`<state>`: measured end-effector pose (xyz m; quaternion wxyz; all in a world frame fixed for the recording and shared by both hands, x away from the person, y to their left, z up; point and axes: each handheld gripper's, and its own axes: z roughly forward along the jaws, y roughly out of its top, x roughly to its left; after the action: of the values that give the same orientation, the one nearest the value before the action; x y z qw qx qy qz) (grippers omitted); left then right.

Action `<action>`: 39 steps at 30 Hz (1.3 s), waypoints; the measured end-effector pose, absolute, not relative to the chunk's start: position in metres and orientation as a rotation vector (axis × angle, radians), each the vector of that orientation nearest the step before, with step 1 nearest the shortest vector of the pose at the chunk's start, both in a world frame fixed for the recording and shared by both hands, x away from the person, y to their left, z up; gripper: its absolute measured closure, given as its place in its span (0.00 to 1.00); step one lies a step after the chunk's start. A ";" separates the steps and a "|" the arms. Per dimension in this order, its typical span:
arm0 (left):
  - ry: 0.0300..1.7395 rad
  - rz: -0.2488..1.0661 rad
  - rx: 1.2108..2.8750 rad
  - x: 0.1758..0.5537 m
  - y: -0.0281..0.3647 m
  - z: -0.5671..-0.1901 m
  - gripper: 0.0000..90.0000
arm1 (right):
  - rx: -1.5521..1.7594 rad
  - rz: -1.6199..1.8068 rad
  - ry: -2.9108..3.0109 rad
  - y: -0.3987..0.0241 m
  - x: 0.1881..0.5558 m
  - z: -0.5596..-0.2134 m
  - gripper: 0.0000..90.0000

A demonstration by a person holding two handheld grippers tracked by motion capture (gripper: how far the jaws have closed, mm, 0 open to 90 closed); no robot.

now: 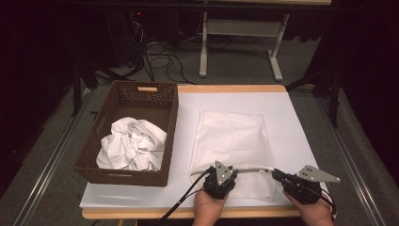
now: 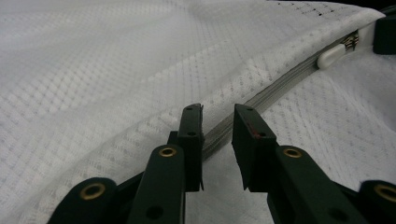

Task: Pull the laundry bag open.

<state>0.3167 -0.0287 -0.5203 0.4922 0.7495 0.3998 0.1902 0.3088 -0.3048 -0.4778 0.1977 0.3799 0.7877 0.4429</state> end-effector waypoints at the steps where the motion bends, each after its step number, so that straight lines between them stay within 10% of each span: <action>1: 0.963 0.456 1.816 0.317 -0.028 -0.520 0.80 | 1.069 1.243 2.204 -0.304 0.308 -0.478 0.96; 7: 0.922 0.377 1.762 0.318 -0.036 -0.513 0.67 | 1.064 1.236 2.201 -0.305 0.309 -0.478 0.96; 39: 0.834 0.240 1.802 0.324 -0.086 -0.512 0.72 | 1.045 1.267 2.208 -0.305 0.308 -0.477 0.96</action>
<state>0.3241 -0.0862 -0.5118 0.5403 0.7581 0.3510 0.1009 0.3080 -0.3045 -0.4768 0.1935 0.3727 0.7872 0.4515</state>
